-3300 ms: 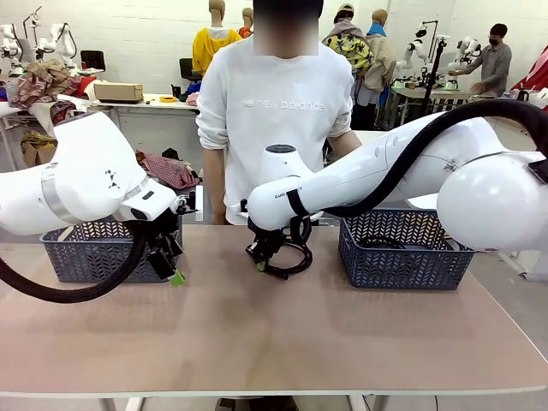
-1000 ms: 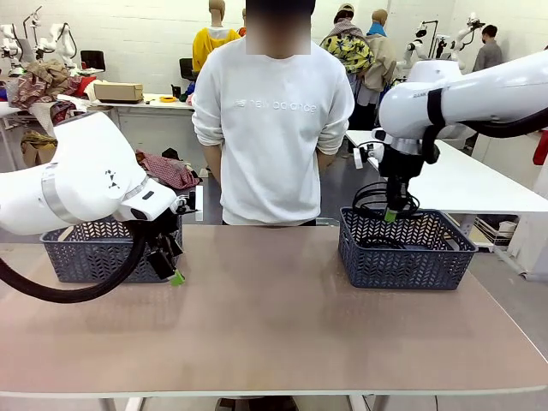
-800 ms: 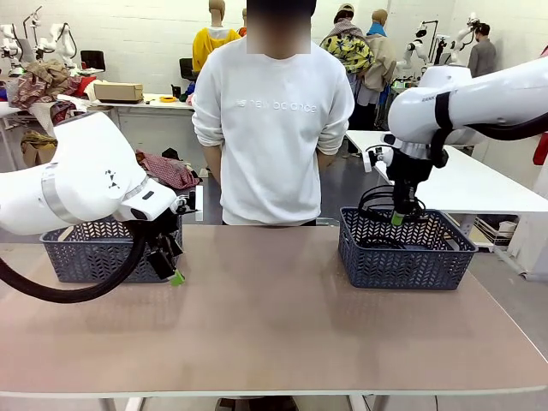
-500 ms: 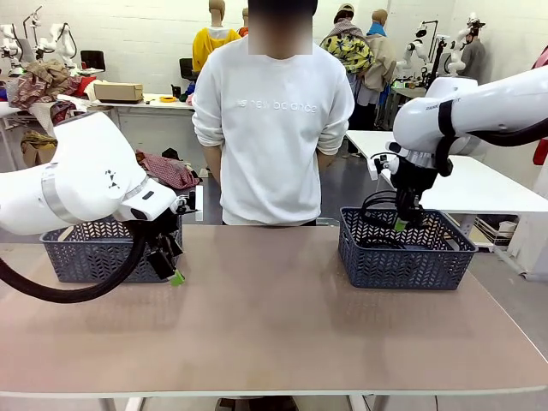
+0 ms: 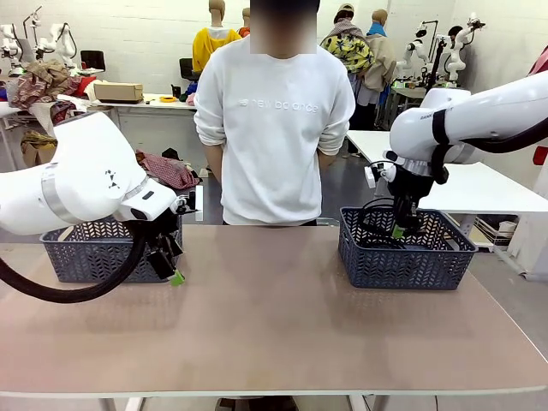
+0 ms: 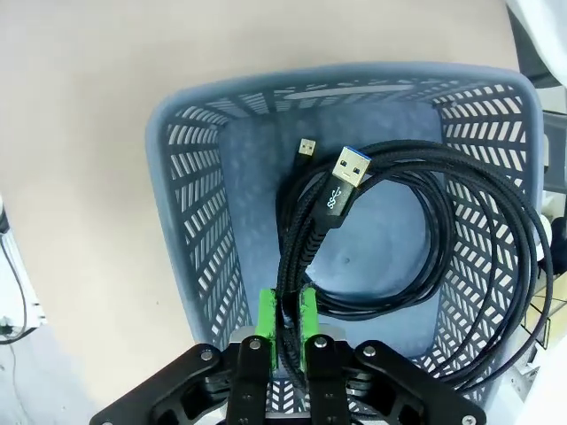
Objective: Organize the cables according to human instructions.
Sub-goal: Pick up a bundle of cables and place it in the basket indicated by the human.
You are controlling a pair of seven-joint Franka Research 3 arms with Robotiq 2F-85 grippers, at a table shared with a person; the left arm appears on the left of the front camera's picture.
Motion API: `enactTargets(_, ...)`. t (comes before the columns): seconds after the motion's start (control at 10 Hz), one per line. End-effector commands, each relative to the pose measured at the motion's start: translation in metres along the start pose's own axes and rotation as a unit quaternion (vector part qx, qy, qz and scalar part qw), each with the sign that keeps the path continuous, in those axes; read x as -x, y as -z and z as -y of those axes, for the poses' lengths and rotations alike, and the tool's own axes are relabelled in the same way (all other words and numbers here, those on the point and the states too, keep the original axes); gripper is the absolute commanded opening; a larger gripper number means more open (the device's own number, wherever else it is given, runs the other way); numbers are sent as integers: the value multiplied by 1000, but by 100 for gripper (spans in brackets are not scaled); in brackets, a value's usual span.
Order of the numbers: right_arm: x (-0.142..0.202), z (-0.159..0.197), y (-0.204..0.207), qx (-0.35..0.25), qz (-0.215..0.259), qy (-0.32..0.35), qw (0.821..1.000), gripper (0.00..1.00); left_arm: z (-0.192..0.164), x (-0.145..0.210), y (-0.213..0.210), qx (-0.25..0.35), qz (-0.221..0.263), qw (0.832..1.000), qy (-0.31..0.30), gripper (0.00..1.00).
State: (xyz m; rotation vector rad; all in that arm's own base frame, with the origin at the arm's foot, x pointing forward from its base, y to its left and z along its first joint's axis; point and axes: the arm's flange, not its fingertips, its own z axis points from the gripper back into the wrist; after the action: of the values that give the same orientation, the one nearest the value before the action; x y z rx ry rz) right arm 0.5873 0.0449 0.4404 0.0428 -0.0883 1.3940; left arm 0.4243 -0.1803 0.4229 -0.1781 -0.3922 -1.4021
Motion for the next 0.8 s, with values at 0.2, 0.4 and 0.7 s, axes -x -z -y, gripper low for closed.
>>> enactTargets(0.2, 4, 5, -4, 21, 20, 10, 1000, 52, -1, 1, -2, -1, 0, 1000, -2, 100)
enactTargets(0.4, 4, 4, -8, 23, 31, 27, 999, 72, -1, 1, -2, -1, 0, 1000, -2, 100)
enactTargets(0.7, 4, 3, -9, 16, 32, 30, 999, 76, -1, 1, -2, -1, 0, 1000, -2, 100)
